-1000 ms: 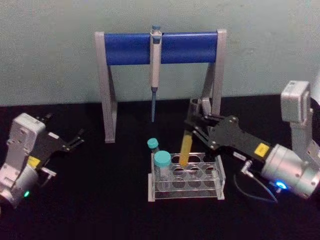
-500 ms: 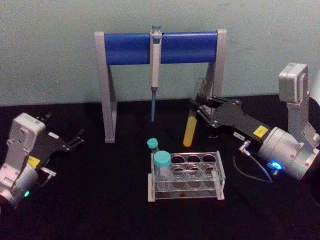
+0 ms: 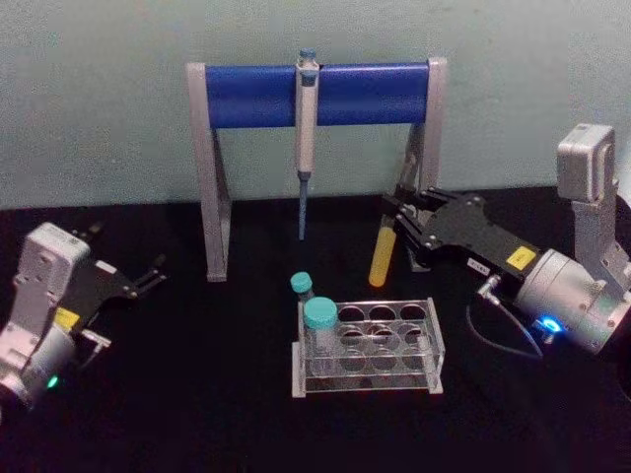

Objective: Pick up the test tube from the test tube rack, shake it, then place it back into the test tube rack.

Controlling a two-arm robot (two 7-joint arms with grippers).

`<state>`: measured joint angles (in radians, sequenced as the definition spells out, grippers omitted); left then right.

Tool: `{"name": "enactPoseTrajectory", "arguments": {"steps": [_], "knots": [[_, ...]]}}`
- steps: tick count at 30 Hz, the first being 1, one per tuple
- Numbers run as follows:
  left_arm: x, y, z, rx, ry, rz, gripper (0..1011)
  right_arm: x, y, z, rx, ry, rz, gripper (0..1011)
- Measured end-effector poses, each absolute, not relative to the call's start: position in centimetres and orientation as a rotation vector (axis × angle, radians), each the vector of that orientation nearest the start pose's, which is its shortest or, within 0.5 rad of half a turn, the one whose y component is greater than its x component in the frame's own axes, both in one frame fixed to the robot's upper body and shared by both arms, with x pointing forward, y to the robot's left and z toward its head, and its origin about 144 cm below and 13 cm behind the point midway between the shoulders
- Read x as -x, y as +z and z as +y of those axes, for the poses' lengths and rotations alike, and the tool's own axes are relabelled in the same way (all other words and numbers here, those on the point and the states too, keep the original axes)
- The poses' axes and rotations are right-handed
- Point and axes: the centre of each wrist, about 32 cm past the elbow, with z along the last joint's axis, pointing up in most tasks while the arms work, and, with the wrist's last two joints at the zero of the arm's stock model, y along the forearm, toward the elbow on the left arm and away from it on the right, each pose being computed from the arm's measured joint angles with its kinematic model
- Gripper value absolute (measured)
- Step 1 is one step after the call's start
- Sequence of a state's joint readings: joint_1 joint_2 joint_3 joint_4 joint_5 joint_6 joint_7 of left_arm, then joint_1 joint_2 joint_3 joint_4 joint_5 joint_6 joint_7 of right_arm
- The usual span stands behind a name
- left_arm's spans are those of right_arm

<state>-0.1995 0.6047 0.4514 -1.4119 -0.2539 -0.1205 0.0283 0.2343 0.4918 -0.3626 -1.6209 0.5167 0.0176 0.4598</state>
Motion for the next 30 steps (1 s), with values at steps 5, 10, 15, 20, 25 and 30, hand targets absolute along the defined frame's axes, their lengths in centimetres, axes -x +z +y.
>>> {"name": "enactPoseTrajectory", "arguments": {"steps": [5,10,15,20,25,30], "knots": [[-48.86,113.98,30.97,-0.304,1.248,-0.285,1001,-50.06,121.61,-25.79,-0.035,-0.767,-0.078,229],[-48.86,113.98,30.97,-0.304,1.248,-0.285,1001,-50.06,121.61,-25.78,-0.033,-0.767,-0.079,229],[-48.86,113.98,30.97,-0.304,1.248,-0.285,1001,-50.05,121.60,-25.79,-0.032,-0.766,-0.079,229],[-48.86,113.98,30.97,-0.304,1.248,-0.285,1001,-50.04,121.60,-25.77,-0.032,-0.765,-0.079,229],[-48.86,113.98,30.97,-0.304,1.248,-0.285,1001,-50.04,121.60,-25.76,-0.032,-0.765,-0.079,229],[-48.86,113.98,30.97,-0.304,1.248,-0.285,1001,-49.79,121.80,-25.69,-0.033,-0.756,-0.084,229]]}}
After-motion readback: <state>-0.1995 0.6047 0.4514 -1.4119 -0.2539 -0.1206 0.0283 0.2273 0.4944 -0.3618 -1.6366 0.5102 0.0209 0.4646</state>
